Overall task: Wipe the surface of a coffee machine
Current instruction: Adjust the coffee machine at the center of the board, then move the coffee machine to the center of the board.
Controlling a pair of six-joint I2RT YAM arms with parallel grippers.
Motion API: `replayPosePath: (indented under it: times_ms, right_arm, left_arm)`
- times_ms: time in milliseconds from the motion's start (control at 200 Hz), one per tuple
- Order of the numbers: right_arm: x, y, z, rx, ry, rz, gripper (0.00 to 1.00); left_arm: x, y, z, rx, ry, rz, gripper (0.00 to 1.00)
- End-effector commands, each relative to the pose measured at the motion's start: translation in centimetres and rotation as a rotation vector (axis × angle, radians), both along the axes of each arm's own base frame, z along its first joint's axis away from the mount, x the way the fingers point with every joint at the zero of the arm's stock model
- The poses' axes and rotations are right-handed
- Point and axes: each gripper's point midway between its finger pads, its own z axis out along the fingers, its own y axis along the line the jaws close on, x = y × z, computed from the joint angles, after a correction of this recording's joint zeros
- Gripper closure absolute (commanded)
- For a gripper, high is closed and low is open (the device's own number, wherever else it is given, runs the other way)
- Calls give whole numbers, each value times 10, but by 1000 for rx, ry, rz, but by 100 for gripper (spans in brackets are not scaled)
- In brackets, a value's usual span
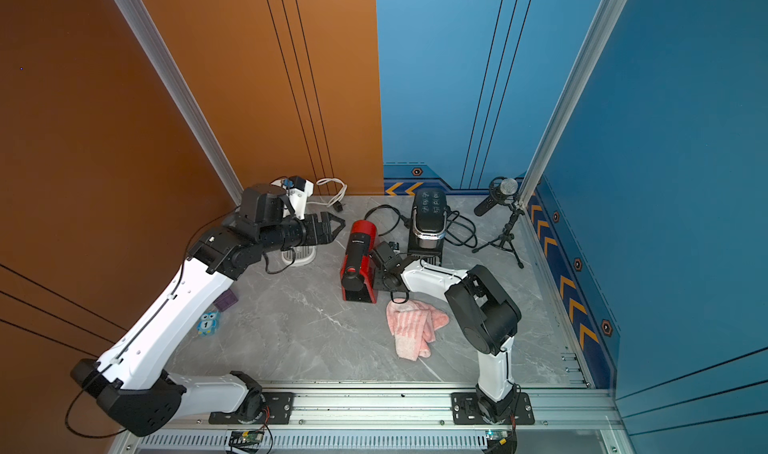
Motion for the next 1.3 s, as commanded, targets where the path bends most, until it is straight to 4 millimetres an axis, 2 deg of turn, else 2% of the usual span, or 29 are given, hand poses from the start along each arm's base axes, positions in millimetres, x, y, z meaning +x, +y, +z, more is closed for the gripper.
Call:
replayPosePath:
  times_ms: [0,85,170,285,395,415,495,560,625,691,776,786,796,816,901,991,1011,1171,1296]
  right_arm:
    - [16,18,19,63,-44,-6,100]
    - [5,-1,32,23,-46,-18,100]
    - [-10,-26,58,-29,-69,-27,100]
    - [-30,-50,112,-40,-127,-12,90]
    - [-44,-63,173,-3,-212,21,81]
    - [-37,-75,184,-1,-230,-7,81]
    - [-30,-85,224,52,-289,-1,80]
    - [-14,-99,255,82,-345,-25,83]
    - [10,-113,275,120,-381,-33,84]
    - [37,-120,290,201,-393,-8,79]
    - [82,-133,297,257,-382,-10,78]
    - [86,-134,291,261,-366,-13,77]
    - [93,-136,299,271,-383,-18,76]
    - [103,-140,303,285,-388,-23,74]
    - [144,-148,292,290,-348,-20,64]
    - [173,-151,285,273,-321,11,51]
    - [183,-151,274,265,-304,14,50]
    - [213,-167,257,298,-291,12,40]
    - [218,-164,231,328,-243,63,36]
  left_arm:
    - [5,-8,-1,-8,19,-36,16]
    - [10,-22,-2,-13,30,-66,17]
    - [14,-41,-2,-10,33,-106,17]
    - [19,-72,3,-24,36,-172,19]
    - [21,-87,1,-2,24,-189,19]
    - [20,-90,-1,4,24,-196,20]
    - [13,-104,-9,31,23,-232,20]
    - [4,-115,-17,53,26,-271,20]
    - [-4,-126,-28,84,31,-305,19]
    - [-11,-134,-41,125,31,-335,18]
    - [-17,-140,-50,156,29,-363,18]
    - [-18,-141,-51,158,30,-363,18]
    - [-18,-141,-52,162,32,-359,18]
    - [-18,-141,-55,168,35,-355,17]
    - [-21,-147,-68,198,48,-375,17]
    - [-25,-152,-79,223,56,-388,17]
    - [-26,-154,-81,227,58,-393,17]
    - [-31,-165,-92,253,61,-446,17]
    - [-32,-168,-99,261,71,-469,17]
